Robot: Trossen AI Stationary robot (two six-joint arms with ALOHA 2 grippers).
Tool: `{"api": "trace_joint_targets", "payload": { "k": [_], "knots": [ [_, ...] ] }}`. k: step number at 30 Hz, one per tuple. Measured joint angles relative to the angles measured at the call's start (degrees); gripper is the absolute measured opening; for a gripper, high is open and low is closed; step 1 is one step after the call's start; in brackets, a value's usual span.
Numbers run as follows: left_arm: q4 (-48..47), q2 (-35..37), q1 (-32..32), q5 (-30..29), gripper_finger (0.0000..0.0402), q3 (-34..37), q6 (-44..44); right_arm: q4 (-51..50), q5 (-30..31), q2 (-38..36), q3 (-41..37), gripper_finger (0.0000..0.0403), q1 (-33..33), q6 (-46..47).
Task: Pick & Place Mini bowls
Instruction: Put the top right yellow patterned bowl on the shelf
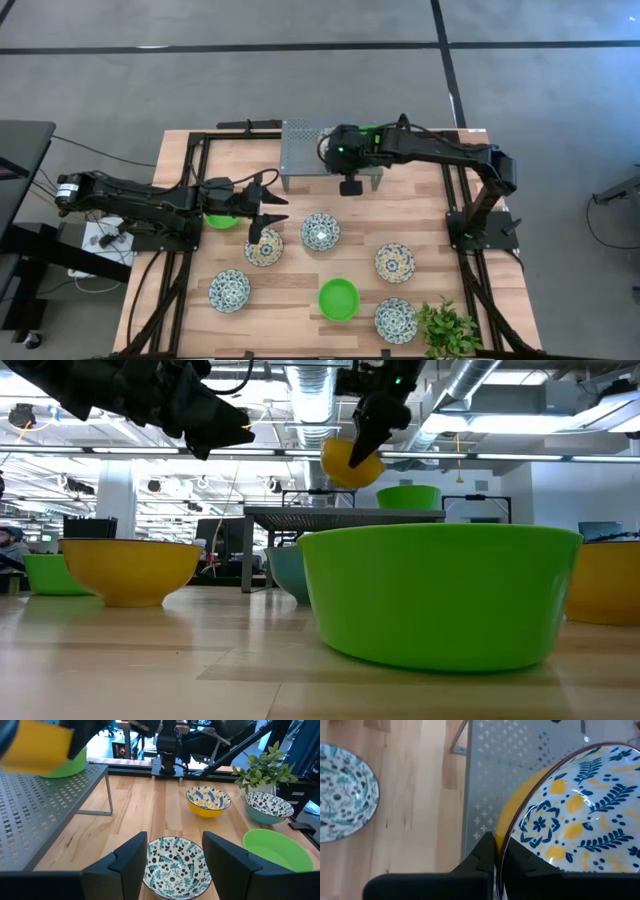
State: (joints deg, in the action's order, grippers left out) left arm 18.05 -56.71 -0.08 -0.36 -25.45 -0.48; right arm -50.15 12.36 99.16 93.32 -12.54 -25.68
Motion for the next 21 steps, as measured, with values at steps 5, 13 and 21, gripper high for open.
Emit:
{"api": "trace_joint_targets", "payload": {
  "k": [5, 13, 21],
  "knots": [
    [0.25, 0.00, -0.23, -0.01, 0.0193, -0.02, -1.38, 1.16, -0.37, 2.92, 0.16, 0.0011, -0.71, -3.97],
    [1.31, 0.04, -1.23, 0.41, 0.0193, -0.09, -1.52, 2.95, -0.19, 5.14, 2.45, 0.0009, -1.34, -8.11],
    [1.40, -0.02, -2.25, 0.63, 0.0193, -0.09, -1.53, 2.12, -0.24, 6.46, 2.40, 0.0016, -3.26, -8.92]
  ]
}}
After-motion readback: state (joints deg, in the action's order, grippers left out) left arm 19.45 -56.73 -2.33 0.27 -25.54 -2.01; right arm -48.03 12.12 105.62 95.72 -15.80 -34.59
